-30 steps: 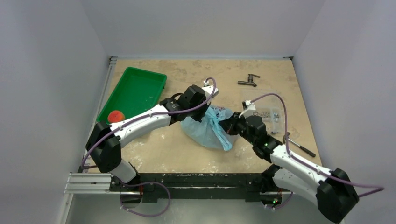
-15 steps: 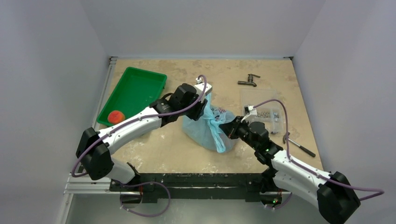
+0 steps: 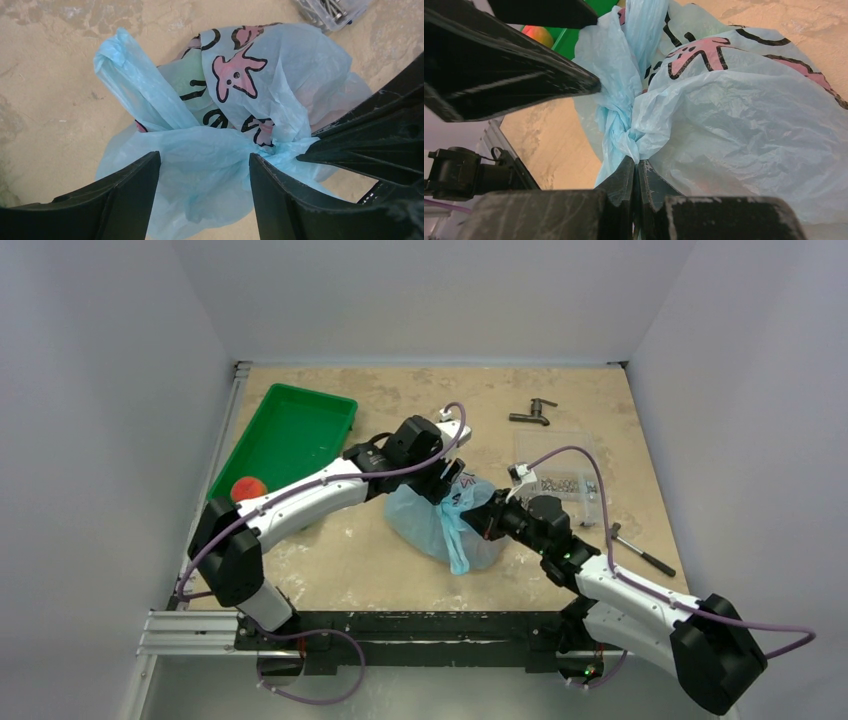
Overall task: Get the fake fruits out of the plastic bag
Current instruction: Untie the plastic bag at the center of the board.
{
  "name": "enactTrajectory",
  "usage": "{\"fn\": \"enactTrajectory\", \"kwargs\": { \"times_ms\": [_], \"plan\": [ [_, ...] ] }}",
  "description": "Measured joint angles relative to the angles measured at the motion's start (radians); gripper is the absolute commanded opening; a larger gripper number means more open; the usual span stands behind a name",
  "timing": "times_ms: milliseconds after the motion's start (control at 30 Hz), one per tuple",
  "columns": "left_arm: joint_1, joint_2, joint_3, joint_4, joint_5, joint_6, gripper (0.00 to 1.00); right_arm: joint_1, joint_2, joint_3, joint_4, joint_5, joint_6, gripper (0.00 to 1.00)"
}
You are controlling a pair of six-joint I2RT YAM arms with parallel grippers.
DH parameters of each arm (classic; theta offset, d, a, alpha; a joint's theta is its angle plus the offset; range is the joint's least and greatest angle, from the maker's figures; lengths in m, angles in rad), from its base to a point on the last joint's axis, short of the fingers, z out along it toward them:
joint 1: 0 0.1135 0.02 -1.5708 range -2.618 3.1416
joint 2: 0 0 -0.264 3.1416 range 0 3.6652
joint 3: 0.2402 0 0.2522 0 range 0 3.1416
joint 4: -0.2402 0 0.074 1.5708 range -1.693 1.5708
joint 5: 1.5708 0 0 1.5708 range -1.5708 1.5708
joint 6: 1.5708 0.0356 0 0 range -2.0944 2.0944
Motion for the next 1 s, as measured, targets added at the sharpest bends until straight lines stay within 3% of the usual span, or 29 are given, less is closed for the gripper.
{"fn": "enactTrajectory", "kwargs": {
  "times_ms": [133, 200, 300, 367, 567, 833, 1000],
  "plan": [
    [-0.007, 0.051, 0.015, -0.053, -0.011, 0.006, 0.50, 0.010, 0.002, 0.000, 0.015, -0.015, -0.003, 0.00],
    [-0.009, 0.085, 0.049, -0.093, -0.019, 0.006, 0.37, 0.017, 0.002, 0.000, 0.017, -0.015, -0.005, 0.00],
    [-0.010, 0.120, 0.089, -0.126, -0.026, 0.008, 0.10, 0.021, 0.000, 0.000, 0.017, -0.014, -0.005, 0.00],
    [-0.014, 0.127, 0.098, -0.149, -0.037, 0.010, 0.00, 0.021, -0.006, 0.000, 0.017, -0.013, -0.005, 0.00],
    [-0.021, 0.098, 0.090, -0.146, -0.099, 0.032, 0.00, 0.026, -0.064, 0.000, -0.016, 0.048, 0.004, 0.00],
    [-0.009, -0.108, -0.045, -0.018, -0.135, 0.032, 0.00, 0.028, -0.204, -0.015, -0.088, 0.138, 0.022, 0.00],
    [0.002, -0.154, -0.076, 0.029, -0.119, 0.032, 0.00, 0.028, -0.205, 0.026, -0.179, 0.150, -0.020, 0.14]
  ]
}}
